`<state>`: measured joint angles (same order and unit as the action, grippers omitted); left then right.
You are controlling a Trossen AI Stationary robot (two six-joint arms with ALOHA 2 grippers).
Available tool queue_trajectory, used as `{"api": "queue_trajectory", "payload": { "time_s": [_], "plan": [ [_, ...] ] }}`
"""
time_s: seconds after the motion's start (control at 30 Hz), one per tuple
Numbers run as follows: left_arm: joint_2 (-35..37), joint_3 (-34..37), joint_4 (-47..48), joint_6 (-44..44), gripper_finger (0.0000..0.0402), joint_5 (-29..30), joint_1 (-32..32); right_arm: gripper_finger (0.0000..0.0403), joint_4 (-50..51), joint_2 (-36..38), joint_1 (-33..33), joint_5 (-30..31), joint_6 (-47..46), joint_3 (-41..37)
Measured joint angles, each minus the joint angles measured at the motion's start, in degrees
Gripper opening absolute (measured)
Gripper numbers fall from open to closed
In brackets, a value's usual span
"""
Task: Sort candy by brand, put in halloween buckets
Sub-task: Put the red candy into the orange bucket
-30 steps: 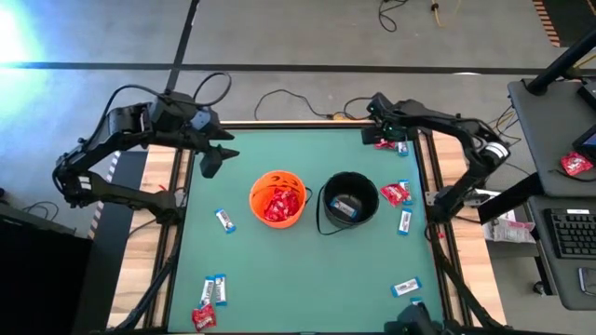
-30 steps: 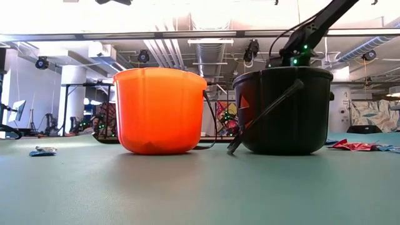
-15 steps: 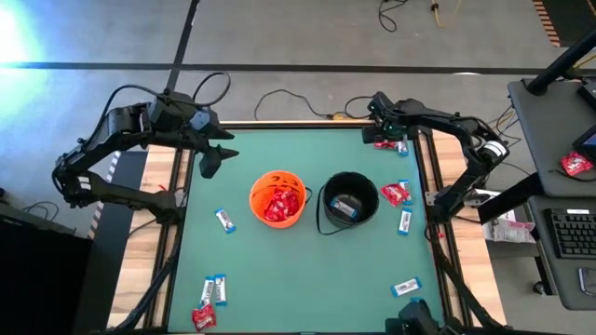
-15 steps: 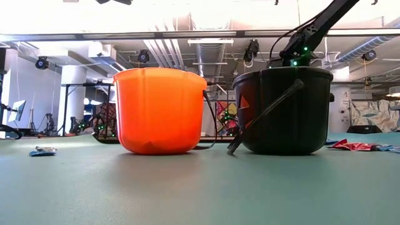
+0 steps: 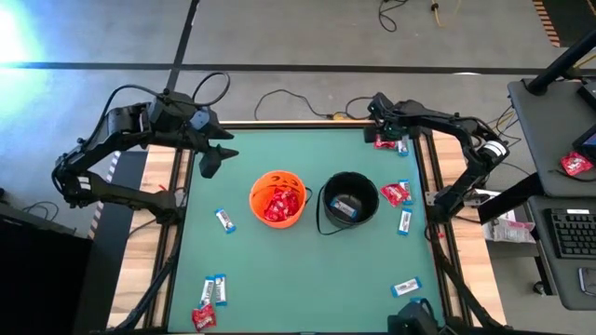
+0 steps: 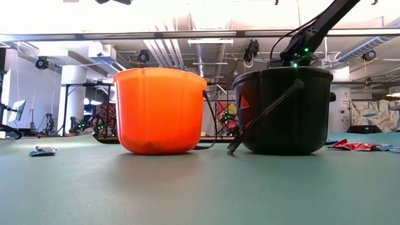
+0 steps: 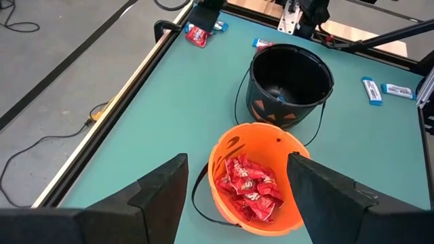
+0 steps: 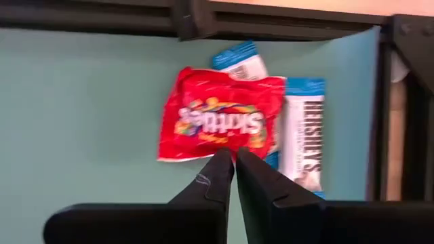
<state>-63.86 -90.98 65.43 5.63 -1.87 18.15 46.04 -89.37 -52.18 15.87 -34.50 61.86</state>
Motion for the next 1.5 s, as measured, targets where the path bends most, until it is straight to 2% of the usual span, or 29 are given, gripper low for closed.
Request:
{"api": "queue_trajectory", "payload": {
  "time_s": [0.27,0.5,0.73,0.93,1.07,1.13,1.3,1.5],
  "plan": [
    [0.1,0.0,0.2,0.1,0.0236,1.2,0.0,0.0011,-0.8,-1.3,-0.1,3.8,-0.9,-0.5],
    [0.7,1.0,0.3,1.5,0.0236,1.5,0.0,0.0011,-6.5,-7.3,-0.4,4.5,-1.3,-0.6],
    [2.4,6.6,-2.7,3.9,0.0236,2.9,0.0,0.0011,-13.9,-11.6,2.2,-5.3,-4.7,-0.5],
    [1.8,14.0,-15.6,5.6,0.0236,2.4,-0.1,0.0011,-29.3,-12.2,9.6,-17.8,-8.9,-0.4],
    [0.8,19.5,-25.0,4.7,0.0236,-1.5,-0.1,0.0011,-43.3,-11.9,12.5,-31.4,-8.9,0.6],
    [0.5,22.2,-29.7,4.6,0.0236,-2.0,-0.1,0.0011,-47.2,-10.3,13.4,-36.7,-8.5,0.8],
    [-1.3,27.2,-36.5,4.1,0.0236,1.0,1.4,0.0011,-46.4,-2.3,14.9,-37.2,-5.2,1.0],
    [-10.0,26.4,-38.2,3.7,0.0236,-1.7,9.5,0.0011,-36.9,8.3,17.2,-34.3,-0.1,0.9]
  ]
}}
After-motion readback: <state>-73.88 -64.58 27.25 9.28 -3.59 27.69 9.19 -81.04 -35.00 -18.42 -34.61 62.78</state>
